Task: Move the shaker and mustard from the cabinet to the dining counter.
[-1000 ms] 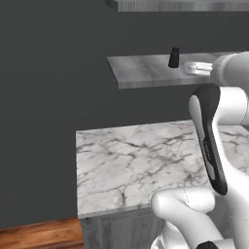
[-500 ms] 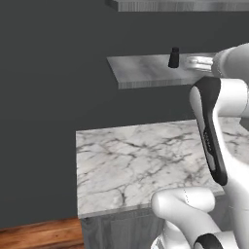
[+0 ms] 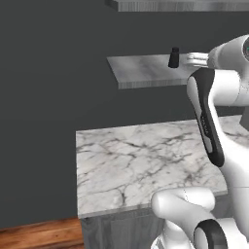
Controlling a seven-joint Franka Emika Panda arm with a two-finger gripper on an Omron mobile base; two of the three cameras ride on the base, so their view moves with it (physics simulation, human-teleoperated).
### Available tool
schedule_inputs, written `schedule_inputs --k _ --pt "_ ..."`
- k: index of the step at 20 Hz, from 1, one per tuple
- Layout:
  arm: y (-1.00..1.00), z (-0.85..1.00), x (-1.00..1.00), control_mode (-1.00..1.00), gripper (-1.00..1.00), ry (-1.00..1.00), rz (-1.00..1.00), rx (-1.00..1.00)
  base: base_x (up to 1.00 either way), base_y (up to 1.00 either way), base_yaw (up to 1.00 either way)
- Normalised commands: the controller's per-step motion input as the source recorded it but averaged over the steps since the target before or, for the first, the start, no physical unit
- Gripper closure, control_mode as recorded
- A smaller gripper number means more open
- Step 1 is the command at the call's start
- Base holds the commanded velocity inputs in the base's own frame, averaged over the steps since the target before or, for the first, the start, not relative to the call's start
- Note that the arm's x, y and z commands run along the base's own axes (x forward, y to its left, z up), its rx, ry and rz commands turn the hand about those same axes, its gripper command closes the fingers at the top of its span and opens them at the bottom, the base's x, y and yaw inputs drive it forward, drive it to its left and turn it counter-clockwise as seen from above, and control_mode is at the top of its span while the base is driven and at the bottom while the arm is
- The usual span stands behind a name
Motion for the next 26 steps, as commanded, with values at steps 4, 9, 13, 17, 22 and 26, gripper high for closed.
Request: schedule_inputs --k 4,9,13,17,22,26 --pt "0.0 -0.15 0.29 -1.0 -1.0 0.11 0.0 0.0 0.0 0.0 0.0" --pt "0.0 -0.11 0.27 -1.0 -1.0 0.07 0.0 0.0 0.0 0.0 0.0" --pt "0.0 -0.06 0.29 -1.0 -1.0 0.0 0.0 0.0 0.0 0.0 0.0" --pt "0.0 -0.15 0.34 -1.0 -1.0 0.0 0.0 0.0 0.0 0.0 0.0" --pt "0.0 -0.15 0.38 -1.0 -1.0 0.0 0.0 0.0 0.0 0.0 0.0" --pt "0.0 -0.07 0.49 -1.0 -1.0 0.0 0.0 0.0 0.0 0.0 0.0"
